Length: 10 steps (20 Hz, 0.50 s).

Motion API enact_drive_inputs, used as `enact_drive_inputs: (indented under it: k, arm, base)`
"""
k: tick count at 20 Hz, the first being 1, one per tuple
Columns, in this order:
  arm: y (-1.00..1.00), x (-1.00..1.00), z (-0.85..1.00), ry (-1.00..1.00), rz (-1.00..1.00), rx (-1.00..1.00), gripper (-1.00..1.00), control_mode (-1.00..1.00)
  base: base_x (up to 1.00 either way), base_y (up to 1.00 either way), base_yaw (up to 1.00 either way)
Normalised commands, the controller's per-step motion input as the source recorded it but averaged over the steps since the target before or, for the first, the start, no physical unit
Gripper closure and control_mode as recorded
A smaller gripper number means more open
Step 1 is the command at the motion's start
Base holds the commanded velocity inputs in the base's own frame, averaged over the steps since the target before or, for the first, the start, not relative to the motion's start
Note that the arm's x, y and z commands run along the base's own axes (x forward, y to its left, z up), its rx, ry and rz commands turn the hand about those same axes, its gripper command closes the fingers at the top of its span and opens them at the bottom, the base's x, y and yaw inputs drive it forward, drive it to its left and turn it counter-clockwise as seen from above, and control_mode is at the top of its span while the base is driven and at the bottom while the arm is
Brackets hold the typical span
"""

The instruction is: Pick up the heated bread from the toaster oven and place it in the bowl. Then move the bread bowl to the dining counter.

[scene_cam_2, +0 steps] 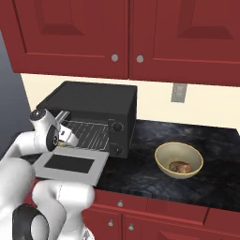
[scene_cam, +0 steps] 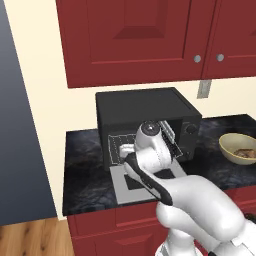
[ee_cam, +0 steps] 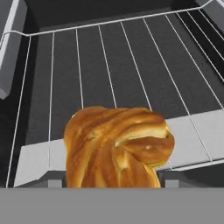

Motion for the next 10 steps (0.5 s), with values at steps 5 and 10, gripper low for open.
enact_drive_inputs:
  k: [5,10]
  arm:
    - [-0.76,-1.0,0.42,-0.1,-0.23,0.04,1.0,-1.0]
    - [-0.95,-1.0,0.9,-0.09,-0.23,0.07,1.0,-1.0]
  base:
    - [0.0,0.0,0.0]
    - [0.0,0.0,0.0]
